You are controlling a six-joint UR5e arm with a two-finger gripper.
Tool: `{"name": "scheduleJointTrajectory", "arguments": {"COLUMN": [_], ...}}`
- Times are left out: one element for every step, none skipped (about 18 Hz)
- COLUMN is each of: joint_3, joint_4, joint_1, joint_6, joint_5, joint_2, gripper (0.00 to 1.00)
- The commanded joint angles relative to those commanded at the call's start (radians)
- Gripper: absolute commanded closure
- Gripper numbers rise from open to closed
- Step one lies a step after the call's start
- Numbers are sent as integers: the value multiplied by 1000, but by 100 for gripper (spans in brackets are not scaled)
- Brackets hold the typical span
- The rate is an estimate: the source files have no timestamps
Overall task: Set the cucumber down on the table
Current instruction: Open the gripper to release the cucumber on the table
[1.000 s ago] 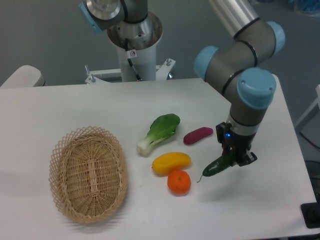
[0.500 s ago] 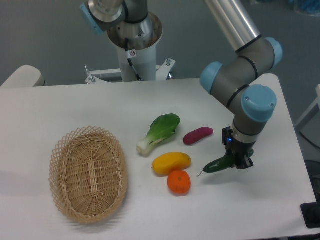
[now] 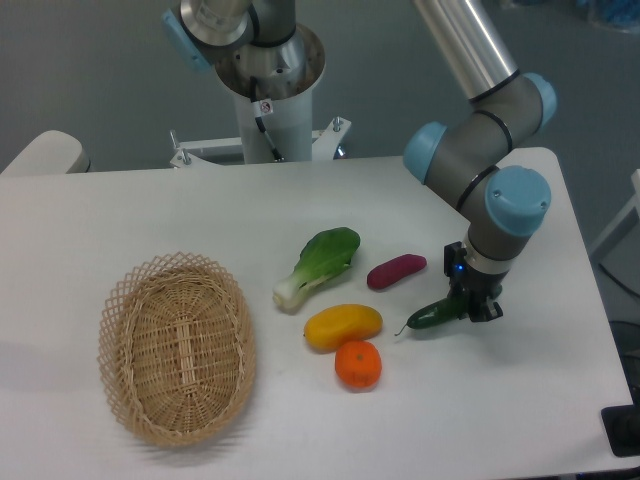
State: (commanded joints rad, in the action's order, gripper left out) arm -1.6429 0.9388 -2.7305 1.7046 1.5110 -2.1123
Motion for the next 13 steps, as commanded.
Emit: {"name": "scheduleJointTrajectory", "arguments": {"joint_3": [2, 2, 5, 9, 12, 15, 20, 28, 35, 53, 64, 74, 87], "joint_4": [0, 0, 0, 0, 0, 0, -2, 0, 0, 3, 3, 5, 9], "joint_1": [0, 3, 6, 8, 9, 9, 9, 9, 11, 17, 29, 37, 41], "joint_6": [-31, -61, -81, -86, -86, -85, -86, -88, -89, -104, -135, -166, -190], "joint_5": [-3, -5, -5, -5, -5, -5, -5, -3, -3, -5, 0, 5, 5], "joint_2": [2, 2, 2, 0, -2, -2, -3, -3, -2, 3, 8, 14, 20], "gripper": [69, 69, 69, 67, 56, 36, 13, 0, 0, 0, 0, 0, 0]}}
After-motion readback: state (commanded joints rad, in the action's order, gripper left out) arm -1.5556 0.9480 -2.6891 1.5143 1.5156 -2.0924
